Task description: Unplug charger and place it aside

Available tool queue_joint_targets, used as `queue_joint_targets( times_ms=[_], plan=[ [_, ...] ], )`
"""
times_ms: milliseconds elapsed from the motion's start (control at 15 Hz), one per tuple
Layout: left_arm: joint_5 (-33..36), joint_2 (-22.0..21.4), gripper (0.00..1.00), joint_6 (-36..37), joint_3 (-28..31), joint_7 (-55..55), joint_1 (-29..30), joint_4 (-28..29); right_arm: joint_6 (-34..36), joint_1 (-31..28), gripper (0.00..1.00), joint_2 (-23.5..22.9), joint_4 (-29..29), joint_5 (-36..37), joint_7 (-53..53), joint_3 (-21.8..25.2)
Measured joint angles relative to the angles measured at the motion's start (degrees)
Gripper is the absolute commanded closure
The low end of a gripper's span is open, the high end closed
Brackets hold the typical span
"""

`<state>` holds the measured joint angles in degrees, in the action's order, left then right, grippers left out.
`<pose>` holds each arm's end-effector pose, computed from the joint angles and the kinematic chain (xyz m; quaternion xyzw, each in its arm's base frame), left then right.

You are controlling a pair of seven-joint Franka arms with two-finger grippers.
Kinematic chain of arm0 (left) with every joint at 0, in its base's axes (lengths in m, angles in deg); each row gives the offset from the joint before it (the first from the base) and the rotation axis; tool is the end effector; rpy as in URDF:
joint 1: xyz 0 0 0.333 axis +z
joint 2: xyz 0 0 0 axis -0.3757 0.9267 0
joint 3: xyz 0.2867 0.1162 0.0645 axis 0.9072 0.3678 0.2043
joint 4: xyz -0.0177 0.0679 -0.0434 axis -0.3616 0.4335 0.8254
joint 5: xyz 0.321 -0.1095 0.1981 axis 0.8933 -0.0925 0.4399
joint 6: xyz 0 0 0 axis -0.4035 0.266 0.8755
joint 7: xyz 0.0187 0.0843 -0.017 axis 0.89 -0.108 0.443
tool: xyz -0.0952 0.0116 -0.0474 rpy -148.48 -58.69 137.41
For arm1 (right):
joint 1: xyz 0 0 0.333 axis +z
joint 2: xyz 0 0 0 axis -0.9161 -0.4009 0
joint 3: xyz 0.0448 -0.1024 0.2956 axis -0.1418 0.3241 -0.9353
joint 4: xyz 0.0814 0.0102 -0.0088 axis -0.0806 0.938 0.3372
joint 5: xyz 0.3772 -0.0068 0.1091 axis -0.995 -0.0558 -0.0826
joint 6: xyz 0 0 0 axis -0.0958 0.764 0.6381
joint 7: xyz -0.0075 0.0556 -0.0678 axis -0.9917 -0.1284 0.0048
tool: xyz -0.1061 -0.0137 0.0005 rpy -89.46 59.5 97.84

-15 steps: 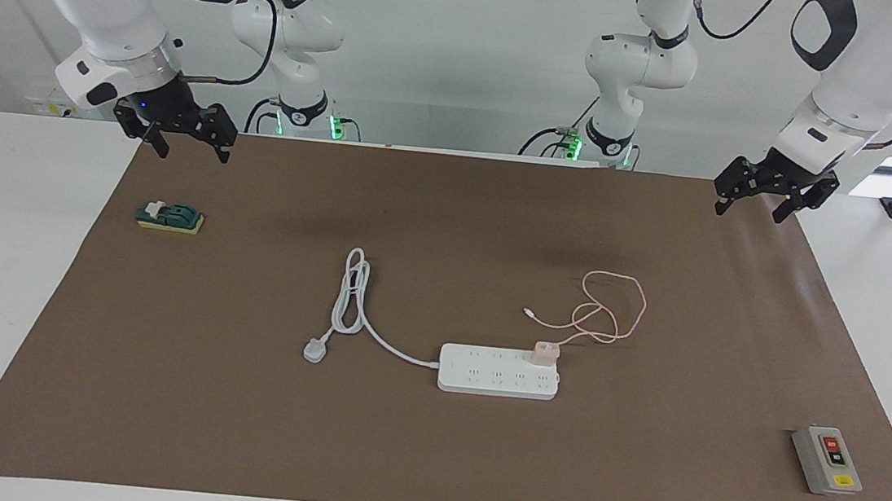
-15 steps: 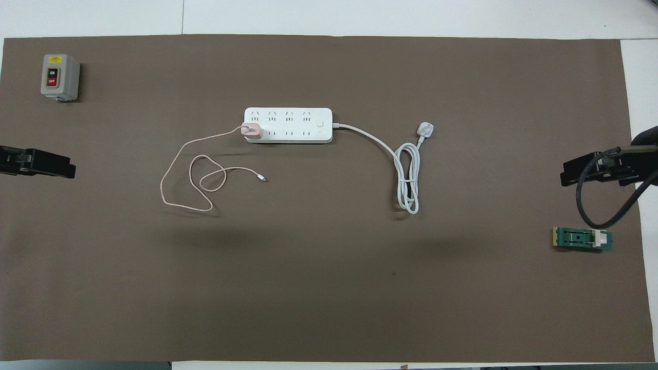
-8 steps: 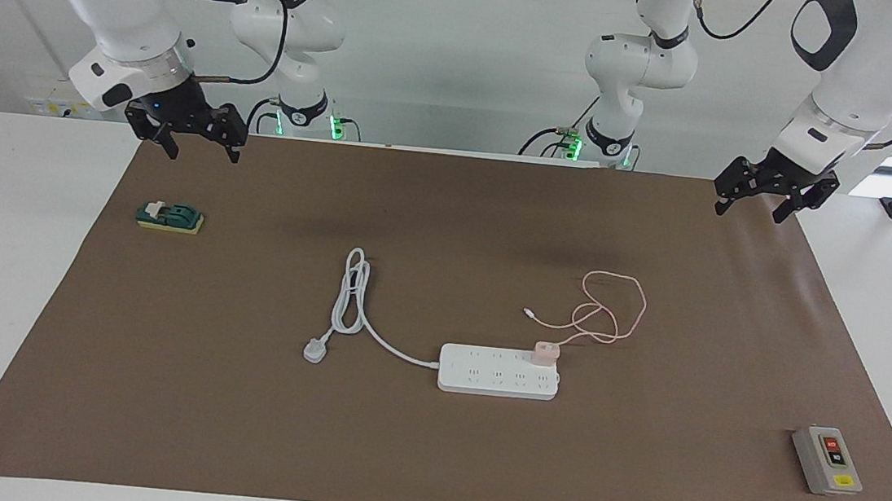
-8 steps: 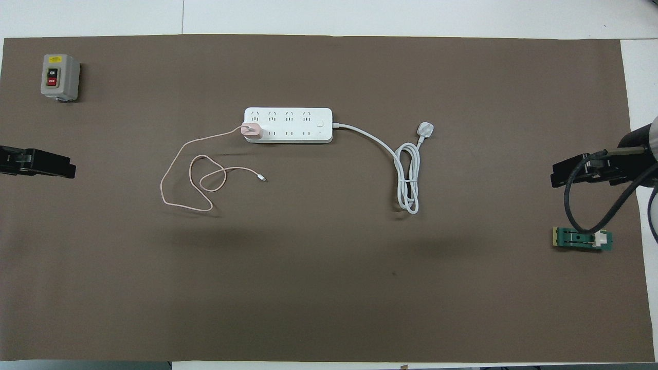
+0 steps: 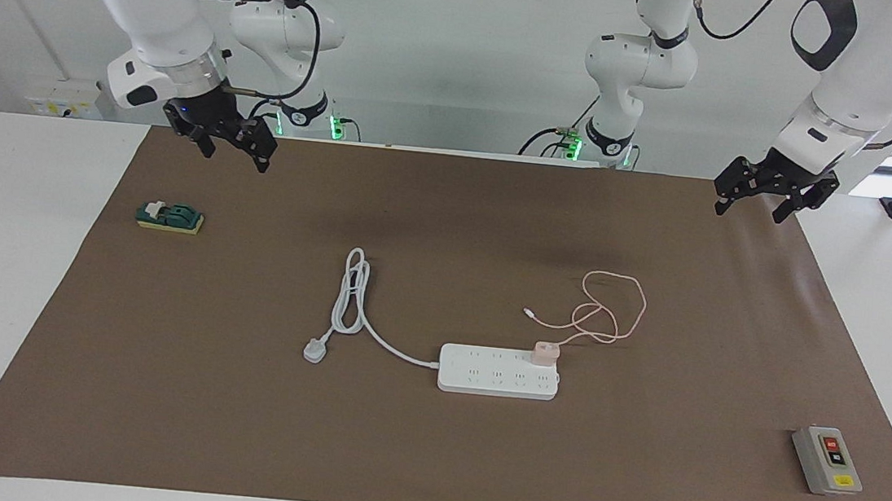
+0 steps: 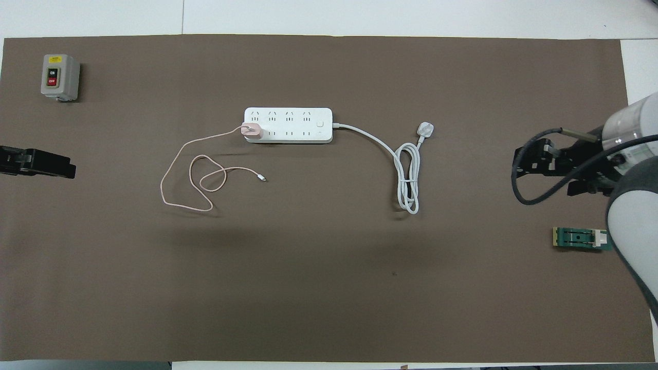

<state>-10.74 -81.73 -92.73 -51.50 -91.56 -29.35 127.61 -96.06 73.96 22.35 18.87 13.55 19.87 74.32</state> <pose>0.5391 -0.0115 0.6004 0.9975 -0.0702 -0.0038 0.0071 0.5360 0.0653 0.5802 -0.9758 0.2041 0.0680 0.0384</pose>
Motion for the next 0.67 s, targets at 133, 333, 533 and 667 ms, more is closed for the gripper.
queue_joint_targets(
  times_ms=[133,333,533,667],
  plan=[
    [0.0,0.0,0.0,0.0,0.0,0.0,0.0,0.0,-1.0,0.7,0.0,-2.4,-0.1,-5.1,13.0,-0.2],
    [0.0,0.0,0.0,0.0,-0.1,1.1,0.0,0.0,-6.6,4.6,0.0,-6.7,-0.4,-8.5,31.1,-0.2],
    [0.0,0.0,0.0,-0.2,-0.5,10.2,-0.7,0.0,-12.9,9.0,0.0,-11.1,-0.6,-12.2,47.2,-0.4],
    [0.0,0.0,0.0,-1.1,-0.6,18.3,-2.2,0.0,-17.1,10.1,0.0,-13.8,-0.8,-15.3,56.5,-0.4]
  ],
)
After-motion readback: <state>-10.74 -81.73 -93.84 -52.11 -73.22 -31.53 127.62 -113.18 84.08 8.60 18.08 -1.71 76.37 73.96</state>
